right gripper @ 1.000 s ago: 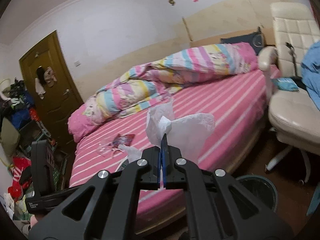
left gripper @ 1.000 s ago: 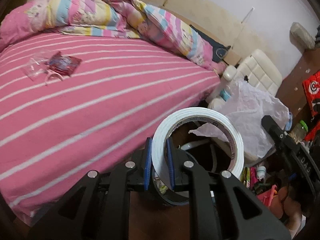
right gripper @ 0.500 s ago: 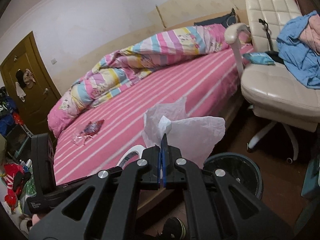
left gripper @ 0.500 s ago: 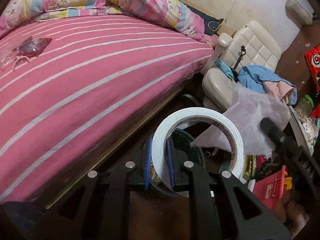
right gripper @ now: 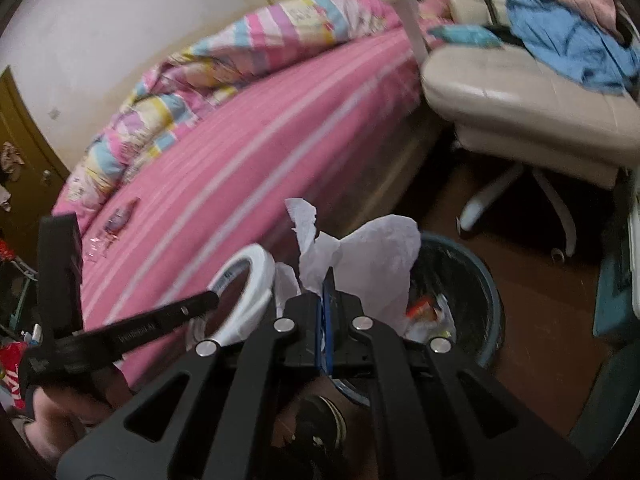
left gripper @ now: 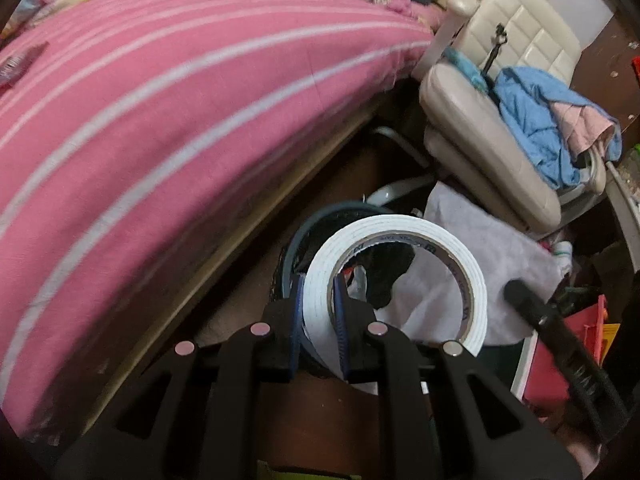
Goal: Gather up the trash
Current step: 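Lift the tape roll and tissue and carry both over the bin, then open both tools over the bin to drop the tape and tissue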
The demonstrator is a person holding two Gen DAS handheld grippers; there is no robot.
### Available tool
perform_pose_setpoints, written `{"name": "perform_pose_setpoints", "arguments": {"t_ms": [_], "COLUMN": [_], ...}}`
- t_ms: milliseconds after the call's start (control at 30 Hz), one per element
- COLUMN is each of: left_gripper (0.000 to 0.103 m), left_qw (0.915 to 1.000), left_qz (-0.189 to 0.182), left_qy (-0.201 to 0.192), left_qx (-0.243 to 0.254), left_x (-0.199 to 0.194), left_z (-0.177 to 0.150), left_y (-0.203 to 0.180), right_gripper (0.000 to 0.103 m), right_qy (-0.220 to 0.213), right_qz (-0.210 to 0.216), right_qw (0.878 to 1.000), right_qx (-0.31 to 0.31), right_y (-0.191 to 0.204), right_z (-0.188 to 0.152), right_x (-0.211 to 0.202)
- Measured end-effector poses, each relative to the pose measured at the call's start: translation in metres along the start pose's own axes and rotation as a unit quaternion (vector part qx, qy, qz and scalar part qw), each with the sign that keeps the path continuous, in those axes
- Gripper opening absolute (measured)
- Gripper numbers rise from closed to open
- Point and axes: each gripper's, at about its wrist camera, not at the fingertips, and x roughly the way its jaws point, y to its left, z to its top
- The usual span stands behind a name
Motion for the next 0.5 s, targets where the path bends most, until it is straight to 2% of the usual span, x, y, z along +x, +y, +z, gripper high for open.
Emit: {"name": "perform_pose_setpoints", "arguments": {"t_ms": [167,500], "left_gripper": [0.014,0.014], "left_qw": [0.9995,0.9962], "left_qz": [-0.005,-0.006], "left_qy": [0.031,0.085], "left_qx": [0.004,0.015], "left_x": [0.033,0.098], "left_z": [-0.001,0.002], "left_y": [-0.005,-0.021], "right_gripper": [0.002,0.004], "right_qy": [0.040,0.078], "right_qz": [-0.023,-0.054], "right_qw": [0.999,0.995], "right_qx": [0.019,0.032], "right_y": [-0.025,-0.056], "right_z": [-0.015,-0.026], "right_x": [0.031,0.074]}}
